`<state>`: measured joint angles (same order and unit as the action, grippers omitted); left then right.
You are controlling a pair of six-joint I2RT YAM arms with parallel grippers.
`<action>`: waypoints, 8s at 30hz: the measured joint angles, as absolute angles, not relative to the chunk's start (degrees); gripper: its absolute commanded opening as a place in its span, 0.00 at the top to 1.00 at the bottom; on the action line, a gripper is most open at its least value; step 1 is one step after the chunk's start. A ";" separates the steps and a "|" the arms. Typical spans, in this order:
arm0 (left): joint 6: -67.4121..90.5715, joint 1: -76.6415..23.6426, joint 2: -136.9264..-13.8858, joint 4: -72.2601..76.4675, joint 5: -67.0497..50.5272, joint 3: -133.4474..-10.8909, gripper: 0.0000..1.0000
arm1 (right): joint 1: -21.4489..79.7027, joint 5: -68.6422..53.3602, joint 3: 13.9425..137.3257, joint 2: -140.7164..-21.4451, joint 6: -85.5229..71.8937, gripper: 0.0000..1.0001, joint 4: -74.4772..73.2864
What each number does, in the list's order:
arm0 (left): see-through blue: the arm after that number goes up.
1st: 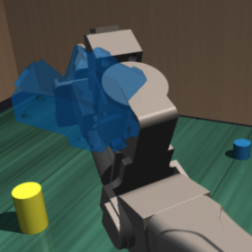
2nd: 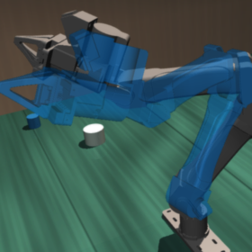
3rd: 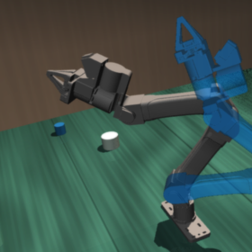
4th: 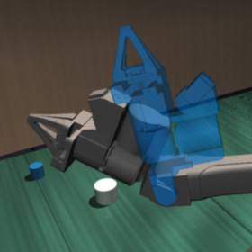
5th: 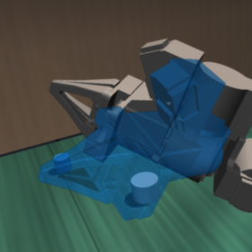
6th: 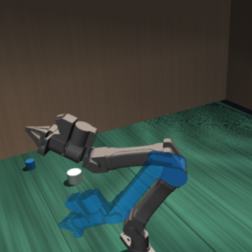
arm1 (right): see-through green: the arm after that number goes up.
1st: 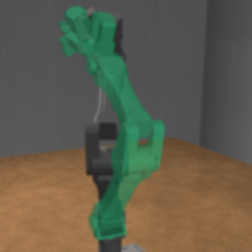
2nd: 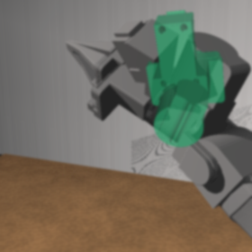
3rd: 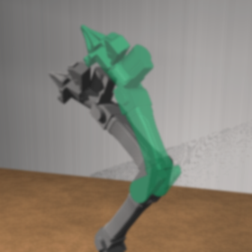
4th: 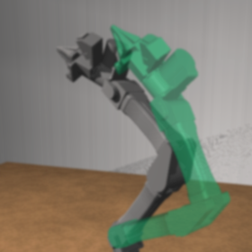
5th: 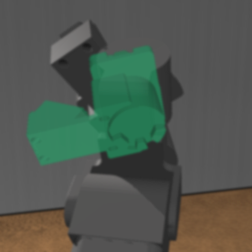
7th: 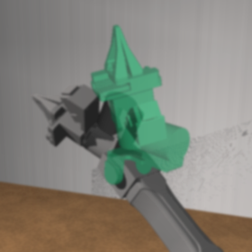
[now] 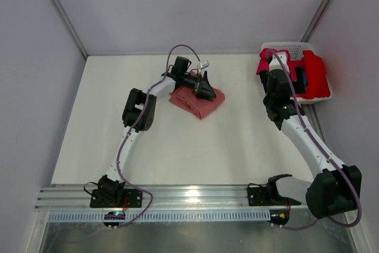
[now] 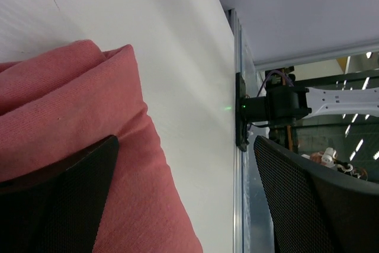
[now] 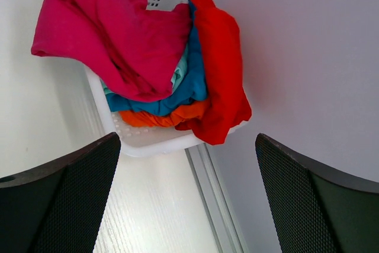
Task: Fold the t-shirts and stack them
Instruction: Neatly place the folded tshirt to the corner
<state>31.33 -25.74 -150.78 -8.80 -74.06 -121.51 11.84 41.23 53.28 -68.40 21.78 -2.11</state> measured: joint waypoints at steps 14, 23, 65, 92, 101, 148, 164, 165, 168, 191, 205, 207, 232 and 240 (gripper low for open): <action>15.68 -27.99 -150.80 -28.40 -71.02 -127.76 0.01 | 11.40 40.40 52.03 -66.81 21.71 0.01 -1.58; 14.70 -28.27 -149.34 -30.50 -71.33 -125.08 0.01 | 11.38 38.54 51.57 -66.81 21.69 0.01 -2.31; -3.36 -31.11 -126.65 -60.34 -61.67 -120.97 0.01 | 11.38 35.22 51.51 -67.64 20.58 0.01 -5.61; -27.31 -33.12 -152.81 -81.49 -72.55 -132.99 0.01 | 11.38 35.62 51.51 -69.04 20.64 0.01 -5.61; -21.21 -33.50 -142.12 -78.43 -68.42 -134.04 0.01 | 11.38 35.51 51.51 -69.01 20.64 0.01 -5.63; -9.69 -50.22 -126.76 -45.60 1.63 -108.20 0.01 | 11.38 42.11 48.18 -62.65 22.90 0.01 3.92; -12.71 -51.53 -135.81 -37.76 21.37 -114.15 0.01 | 11.38 41.15 47.88 -62.63 23.64 0.01 4.03; -12.73 -51.53 -135.81 -37.52 21.63 -113.93 0.01 | 11.38 40.95 47.88 -62.63 23.62 0.01 4.03; -12.78 -51.70 -135.61 -36.84 22.61 -113.32 0.01 | 11.38 40.60 47.88 -62.63 23.62 0.01 4.01; -14.87 -50.09 -131.44 -38.63 24.32 -104.88 0.88 | 11.38 38.61 47.88 -62.61 23.07 0.01 1.74; -17.19 -34.79 -122.98 -36.67 25.52 -90.37 0.93 | 11.38 37.30 47.88 -62.59 22.35 0.01 0.99; -18.59 -33.50 -121.80 -35.81 25.96 -88.20 0.93 | 11.38 37.26 47.88 -62.59 22.33 0.01 0.95; -22.20 -19.55 -115.63 -42.68 16.36 -89.67 1.00 | 11.38 36.21 47.88 -62.59 22.24 0.01 -0.56; -20.32 -17.06 -115.13 -46.24 -0.32 -91.15 1.00 | 11.38 36.21 47.88 -62.59 22.17 0.01 -0.56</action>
<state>-20.32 -17.06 -115.13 -46.24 -0.32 -91.15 11.38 36.21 47.88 -62.59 22.17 -0.56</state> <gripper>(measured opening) 0.177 0.994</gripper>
